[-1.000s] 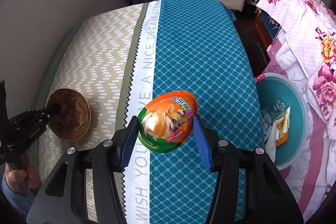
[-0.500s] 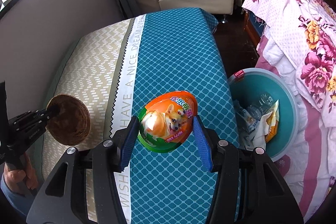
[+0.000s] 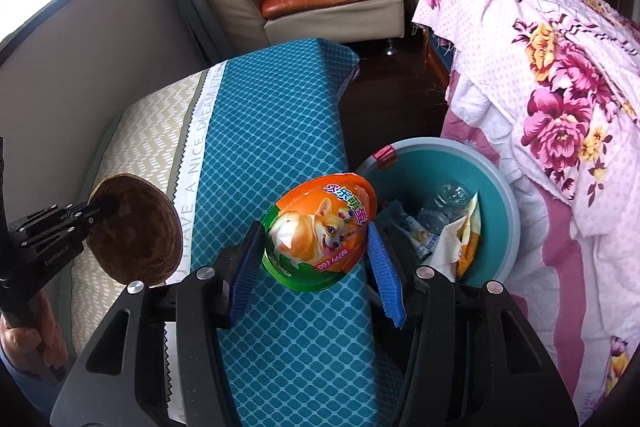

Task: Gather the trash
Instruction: 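Carry the brown bread and orange toy egg over the teal bin, then open the left tool to drop the bread while the right tool releases the egg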

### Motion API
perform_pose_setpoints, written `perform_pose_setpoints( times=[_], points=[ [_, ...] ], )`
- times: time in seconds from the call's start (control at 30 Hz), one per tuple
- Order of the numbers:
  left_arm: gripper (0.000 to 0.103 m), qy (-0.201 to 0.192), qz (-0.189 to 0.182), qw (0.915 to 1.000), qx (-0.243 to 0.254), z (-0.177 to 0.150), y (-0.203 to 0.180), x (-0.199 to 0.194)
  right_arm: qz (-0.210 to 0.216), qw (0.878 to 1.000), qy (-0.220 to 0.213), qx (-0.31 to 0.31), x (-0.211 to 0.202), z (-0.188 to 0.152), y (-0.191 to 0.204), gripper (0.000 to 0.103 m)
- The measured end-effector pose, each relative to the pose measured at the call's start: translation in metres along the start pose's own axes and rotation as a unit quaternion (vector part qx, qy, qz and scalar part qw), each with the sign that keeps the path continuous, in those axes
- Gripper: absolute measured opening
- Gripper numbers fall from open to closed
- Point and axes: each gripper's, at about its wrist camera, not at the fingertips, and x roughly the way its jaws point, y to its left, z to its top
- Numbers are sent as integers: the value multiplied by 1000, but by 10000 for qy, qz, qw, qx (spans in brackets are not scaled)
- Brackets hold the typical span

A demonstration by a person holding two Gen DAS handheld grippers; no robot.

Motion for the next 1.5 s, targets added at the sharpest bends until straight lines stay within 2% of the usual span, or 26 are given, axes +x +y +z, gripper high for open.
perform_pose_setpoints(
  times=[0.23, 0.4, 0.6, 1.03, 1.37, 1.47, 1.5],
  points=[
    [9, -8, -293, 9983, 504, 25, -70, 18, -278, 9986, -245, 375, -19, 10, -60, 50],
    [9, 88, -486, 9957, 782, 36, -113, 39, -364, 9974, -257, 571, -24, 14, -97, 50],
    [9, 276, -595, 9922, 1059, 40, -153, 66, -408, 9965, -150, 714, -19, 12, -123, 50],
    [9, 619, -639, 9894, 1147, 40, -168, 105, -508, 9951, 94, 844, 3, 11, -142, 50],
    [11, 670, -736, 9894, 1054, 42, -166, 109, -630, 9940, 114, 884, 7, 14, -144, 50],
    [19, 643, -736, 9900, 1017, 43, -164, 107, -680, 9938, 109, 875, 6, 16, -144, 50],
    [30, 621, -726, 9903, 1012, 43, -163, 106, -693, 9937, 113, 871, 6, 16, -144, 50]
  ],
)
